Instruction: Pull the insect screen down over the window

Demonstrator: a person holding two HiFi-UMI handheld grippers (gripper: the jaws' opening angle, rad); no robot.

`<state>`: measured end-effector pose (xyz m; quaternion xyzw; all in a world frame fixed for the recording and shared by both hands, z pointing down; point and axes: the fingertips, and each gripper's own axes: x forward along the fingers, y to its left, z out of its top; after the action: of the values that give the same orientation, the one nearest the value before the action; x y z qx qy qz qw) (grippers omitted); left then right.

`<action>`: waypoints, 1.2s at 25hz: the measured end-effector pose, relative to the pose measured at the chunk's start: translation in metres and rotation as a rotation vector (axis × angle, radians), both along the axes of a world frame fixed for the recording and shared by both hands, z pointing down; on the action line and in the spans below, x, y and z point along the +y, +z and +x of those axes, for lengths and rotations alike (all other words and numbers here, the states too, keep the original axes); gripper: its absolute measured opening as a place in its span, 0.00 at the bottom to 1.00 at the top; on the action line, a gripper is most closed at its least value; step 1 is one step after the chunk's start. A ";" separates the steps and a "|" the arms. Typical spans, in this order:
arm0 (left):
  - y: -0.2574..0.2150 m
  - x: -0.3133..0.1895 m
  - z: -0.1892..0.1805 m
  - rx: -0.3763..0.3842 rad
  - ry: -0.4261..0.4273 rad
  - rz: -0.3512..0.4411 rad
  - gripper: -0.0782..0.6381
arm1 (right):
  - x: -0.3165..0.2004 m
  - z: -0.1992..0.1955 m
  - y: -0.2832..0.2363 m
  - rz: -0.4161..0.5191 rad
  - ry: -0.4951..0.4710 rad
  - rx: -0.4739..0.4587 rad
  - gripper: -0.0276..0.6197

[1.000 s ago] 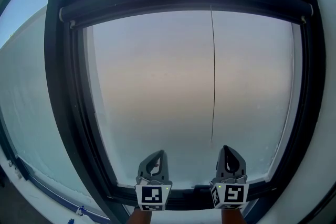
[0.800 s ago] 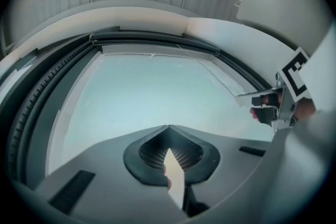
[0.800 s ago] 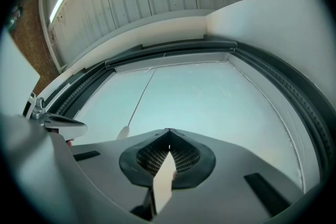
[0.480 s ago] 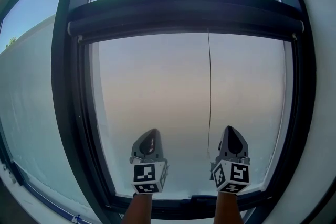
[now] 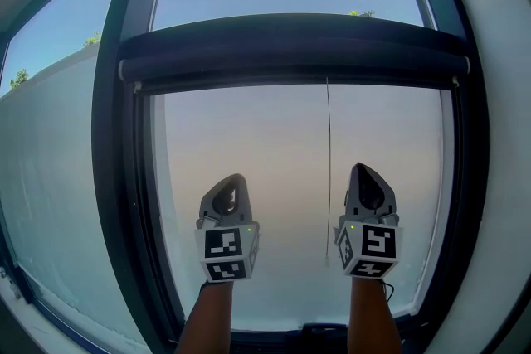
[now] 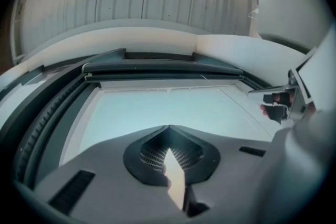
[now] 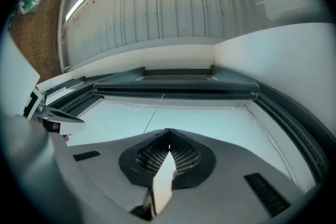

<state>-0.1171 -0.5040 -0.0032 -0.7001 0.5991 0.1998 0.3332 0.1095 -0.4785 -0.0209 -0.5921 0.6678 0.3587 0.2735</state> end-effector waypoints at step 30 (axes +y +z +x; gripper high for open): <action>-0.162 0.020 0.022 -0.581 -0.547 0.153 0.26 | -0.017 -0.044 -0.147 0.094 0.684 0.884 0.19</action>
<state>-0.0953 -0.4836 -0.1650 -0.5154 0.6274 -0.0583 0.5808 0.0659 -0.4951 -0.1680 -0.5556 0.4719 0.6705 -0.1382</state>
